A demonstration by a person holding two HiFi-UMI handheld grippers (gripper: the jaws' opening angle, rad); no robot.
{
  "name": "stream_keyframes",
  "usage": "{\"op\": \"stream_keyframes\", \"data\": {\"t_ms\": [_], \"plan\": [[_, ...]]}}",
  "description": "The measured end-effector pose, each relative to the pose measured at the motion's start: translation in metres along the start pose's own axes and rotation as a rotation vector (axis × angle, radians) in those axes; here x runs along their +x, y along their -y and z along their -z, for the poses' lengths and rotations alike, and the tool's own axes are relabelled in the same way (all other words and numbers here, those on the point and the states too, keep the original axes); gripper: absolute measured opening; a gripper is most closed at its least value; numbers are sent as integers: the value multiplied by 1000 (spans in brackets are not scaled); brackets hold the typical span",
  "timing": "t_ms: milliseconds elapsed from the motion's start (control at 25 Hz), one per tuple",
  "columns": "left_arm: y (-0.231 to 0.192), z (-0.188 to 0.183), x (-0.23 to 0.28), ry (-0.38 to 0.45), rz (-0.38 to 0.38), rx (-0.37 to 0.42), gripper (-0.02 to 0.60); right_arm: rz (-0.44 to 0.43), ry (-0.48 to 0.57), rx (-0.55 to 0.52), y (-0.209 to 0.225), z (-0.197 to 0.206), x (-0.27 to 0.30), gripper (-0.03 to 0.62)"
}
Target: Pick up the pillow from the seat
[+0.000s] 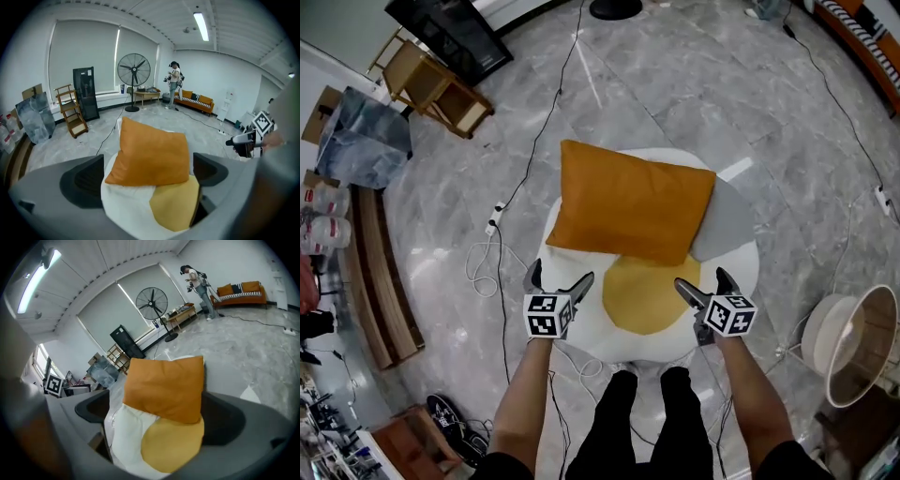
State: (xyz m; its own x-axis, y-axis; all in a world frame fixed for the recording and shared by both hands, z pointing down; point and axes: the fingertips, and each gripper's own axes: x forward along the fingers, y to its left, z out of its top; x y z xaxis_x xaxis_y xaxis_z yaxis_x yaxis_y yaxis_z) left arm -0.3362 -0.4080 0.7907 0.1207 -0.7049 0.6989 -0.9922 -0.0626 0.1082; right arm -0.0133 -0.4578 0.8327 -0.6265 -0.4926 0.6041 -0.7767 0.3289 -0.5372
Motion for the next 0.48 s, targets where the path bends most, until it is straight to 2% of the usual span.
{"op": "stream_keyframes", "data": {"t_ms": [280,480], "plan": [[-42,26,112,-78,19,104,586,43,-41,107,95,32,108,589],[-67,41,175,-134,37,111,584,19,-73,193,137,53,173,589]]}}
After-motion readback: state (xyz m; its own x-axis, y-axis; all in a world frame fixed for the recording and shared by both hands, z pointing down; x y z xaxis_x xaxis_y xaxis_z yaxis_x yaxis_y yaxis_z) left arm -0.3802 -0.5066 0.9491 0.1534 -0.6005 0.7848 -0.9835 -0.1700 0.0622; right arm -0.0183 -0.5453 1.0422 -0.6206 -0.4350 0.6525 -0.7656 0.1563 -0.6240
